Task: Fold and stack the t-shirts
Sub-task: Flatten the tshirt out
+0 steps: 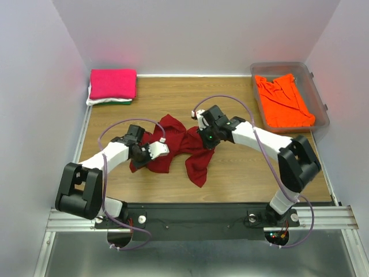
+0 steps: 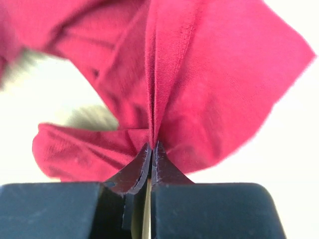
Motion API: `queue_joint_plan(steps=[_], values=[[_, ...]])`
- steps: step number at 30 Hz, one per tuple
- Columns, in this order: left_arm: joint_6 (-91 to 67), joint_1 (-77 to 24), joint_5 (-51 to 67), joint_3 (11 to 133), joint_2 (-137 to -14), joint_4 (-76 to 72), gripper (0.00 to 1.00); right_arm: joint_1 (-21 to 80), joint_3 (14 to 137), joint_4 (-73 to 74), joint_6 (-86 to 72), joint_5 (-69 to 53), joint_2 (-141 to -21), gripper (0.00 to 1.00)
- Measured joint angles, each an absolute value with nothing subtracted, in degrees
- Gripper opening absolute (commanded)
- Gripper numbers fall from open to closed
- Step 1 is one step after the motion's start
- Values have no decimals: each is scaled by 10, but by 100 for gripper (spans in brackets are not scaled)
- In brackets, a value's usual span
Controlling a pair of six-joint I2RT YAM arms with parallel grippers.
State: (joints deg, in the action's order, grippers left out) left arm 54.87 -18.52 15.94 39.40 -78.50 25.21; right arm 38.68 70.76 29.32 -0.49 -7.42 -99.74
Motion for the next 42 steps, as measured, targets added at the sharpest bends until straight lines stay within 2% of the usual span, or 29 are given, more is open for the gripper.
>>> queue_joint_plan(steps=[7,12,18,21,23,24,25,26,27,31,35,39,42], values=[[592,-86,152,400,-782,301,0,340,650,324,55,-36,-871,0],[622,-34,145,403,-781,326,0,267,549,338,126,-8,-785,1],[639,35,150,432,-795,355,0,172,457,357,215,9,-766,1],[640,54,157,450,-814,356,0,130,447,354,257,8,-791,10],[639,58,161,452,-821,356,0,106,452,348,276,8,-823,24],[637,58,163,453,-825,358,0,101,459,351,282,8,-835,35],[635,57,164,454,-828,361,0,96,473,352,289,7,-849,54],[633,57,166,456,-830,364,0,94,485,352,294,4,-855,60],[629,57,167,459,-833,368,0,93,498,355,300,-3,-856,62],[619,58,170,470,-841,373,0,93,579,399,340,-66,-830,57],[613,57,172,470,-841,378,0,124,650,432,364,-130,-782,57],[609,58,175,470,-845,380,0,270,660,445,371,-157,-743,63],[606,57,176,470,-848,381,0,370,654,444,371,-160,-759,68]])
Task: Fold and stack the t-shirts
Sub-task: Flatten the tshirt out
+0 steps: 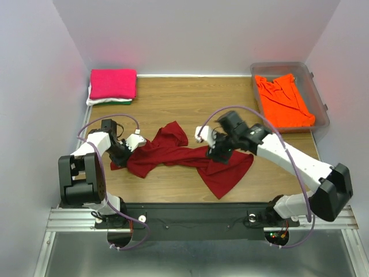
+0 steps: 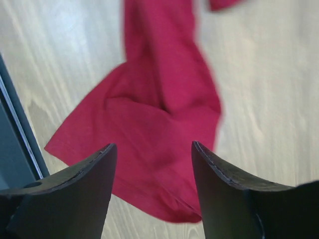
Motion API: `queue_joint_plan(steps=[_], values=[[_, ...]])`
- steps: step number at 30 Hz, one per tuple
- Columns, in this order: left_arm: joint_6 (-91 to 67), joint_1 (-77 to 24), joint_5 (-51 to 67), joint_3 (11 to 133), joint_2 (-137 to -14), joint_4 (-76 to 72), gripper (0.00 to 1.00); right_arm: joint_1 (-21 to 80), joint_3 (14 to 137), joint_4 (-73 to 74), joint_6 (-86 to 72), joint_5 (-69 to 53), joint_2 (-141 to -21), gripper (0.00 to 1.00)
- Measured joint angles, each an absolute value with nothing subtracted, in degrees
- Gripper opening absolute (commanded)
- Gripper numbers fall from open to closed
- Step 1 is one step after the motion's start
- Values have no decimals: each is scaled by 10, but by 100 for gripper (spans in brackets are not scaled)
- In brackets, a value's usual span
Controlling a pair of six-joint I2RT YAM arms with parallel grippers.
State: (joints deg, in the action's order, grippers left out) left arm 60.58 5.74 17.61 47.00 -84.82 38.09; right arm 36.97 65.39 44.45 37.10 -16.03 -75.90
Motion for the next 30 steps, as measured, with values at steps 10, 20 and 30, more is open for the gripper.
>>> queue_joint_plan(steps=[10,20,30], values=[[603,58,180,474,-857,386,0,514,597,409,403,-101,-861,70],[603,58,180,474,-858,386,0,518,547,378,448,-55,-888,18],[597,64,180,477,-862,387,0,468,524,375,438,-11,-785,0]])
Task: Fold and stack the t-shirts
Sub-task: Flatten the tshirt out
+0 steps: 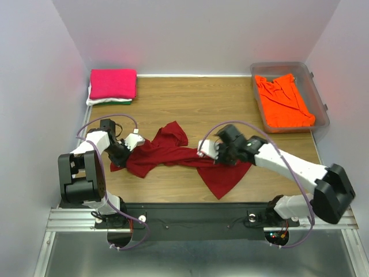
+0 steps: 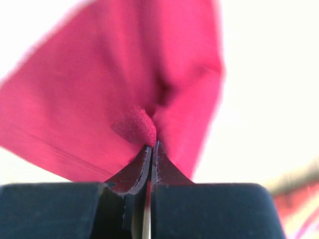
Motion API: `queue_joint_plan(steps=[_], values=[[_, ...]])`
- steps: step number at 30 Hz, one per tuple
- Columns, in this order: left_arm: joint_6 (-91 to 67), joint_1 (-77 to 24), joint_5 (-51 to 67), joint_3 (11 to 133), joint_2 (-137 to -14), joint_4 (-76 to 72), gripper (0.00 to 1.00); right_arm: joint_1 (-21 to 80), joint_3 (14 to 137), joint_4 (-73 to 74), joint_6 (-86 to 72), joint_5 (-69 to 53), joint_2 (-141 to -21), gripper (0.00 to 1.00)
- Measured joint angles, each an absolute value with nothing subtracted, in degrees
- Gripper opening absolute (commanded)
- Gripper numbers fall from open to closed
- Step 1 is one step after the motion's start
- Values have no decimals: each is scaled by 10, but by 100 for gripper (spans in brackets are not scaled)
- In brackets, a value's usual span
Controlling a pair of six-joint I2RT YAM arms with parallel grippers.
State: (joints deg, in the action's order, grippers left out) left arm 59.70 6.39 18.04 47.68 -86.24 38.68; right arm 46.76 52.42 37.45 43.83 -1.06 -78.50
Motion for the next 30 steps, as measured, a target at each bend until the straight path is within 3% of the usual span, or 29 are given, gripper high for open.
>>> queue_joint_plan(steps=[9,15,22,25,27,30], values=[[600,98,183,492,-873,401,0,246,534,372,380,-87,-691,1],[607,130,194,502,-886,409,0,123,532,370,301,-211,-747,1],[611,133,209,521,-906,428,0,98,541,376,230,-307,-841,0],[611,134,210,523,-909,431,0,94,568,376,209,-336,-890,14],[611,134,211,523,-910,432,0,90,576,374,201,-344,-902,36],[613,134,211,523,-910,433,0,68,579,379,210,-347,-903,51]])
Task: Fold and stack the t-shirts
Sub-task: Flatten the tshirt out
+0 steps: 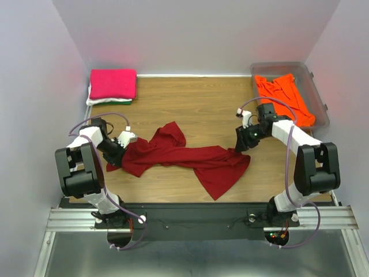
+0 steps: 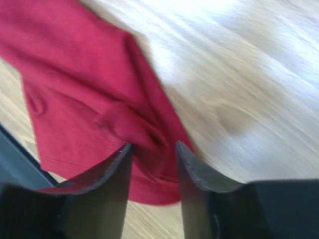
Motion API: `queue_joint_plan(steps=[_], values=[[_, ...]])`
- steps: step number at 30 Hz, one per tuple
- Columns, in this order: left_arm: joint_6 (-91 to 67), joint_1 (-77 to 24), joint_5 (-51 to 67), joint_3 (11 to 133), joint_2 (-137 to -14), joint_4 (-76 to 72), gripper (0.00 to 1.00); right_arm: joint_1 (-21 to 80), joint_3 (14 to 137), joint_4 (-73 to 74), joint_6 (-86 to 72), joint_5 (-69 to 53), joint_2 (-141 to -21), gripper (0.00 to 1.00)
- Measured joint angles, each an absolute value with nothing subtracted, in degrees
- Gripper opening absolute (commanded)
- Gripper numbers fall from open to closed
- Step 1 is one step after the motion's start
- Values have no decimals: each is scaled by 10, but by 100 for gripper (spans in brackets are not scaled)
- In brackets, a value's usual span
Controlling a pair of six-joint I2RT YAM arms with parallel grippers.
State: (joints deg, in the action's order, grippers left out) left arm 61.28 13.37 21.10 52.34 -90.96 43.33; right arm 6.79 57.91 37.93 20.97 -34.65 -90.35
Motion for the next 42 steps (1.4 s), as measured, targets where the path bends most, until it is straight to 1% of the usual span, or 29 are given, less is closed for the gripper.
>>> queue_joint_plan(steps=[2,4,10,14,17,18,21,31,37,40,42], values=[[614,134,211,523,-910,434,0,53,588,392,215,-340,-903,60],[615,134,212,523,-910,435,0,43,610,407,223,-332,-902,63],[616,134,215,523,-910,436,0,48,726,456,247,-314,-900,64],[616,134,217,523,-910,436,0,103,780,481,271,-253,-902,64],[616,134,218,523,-910,436,0,195,812,512,288,-198,-915,62],[616,134,219,523,-910,435,0,228,829,529,294,-177,-929,59],[616,134,220,523,-910,435,0,286,851,556,309,-138,-964,57],[617,136,223,522,-910,435,0,334,818,609,336,-14,-997,56],[617,136,223,522,-910,435,0,338,806,618,349,18,-1013,55],[617,136,223,522,-910,435,0,338,804,620,354,24,-1014,51],[617,136,223,522,-910,435,0,338,797,619,357,30,-1014,36]])
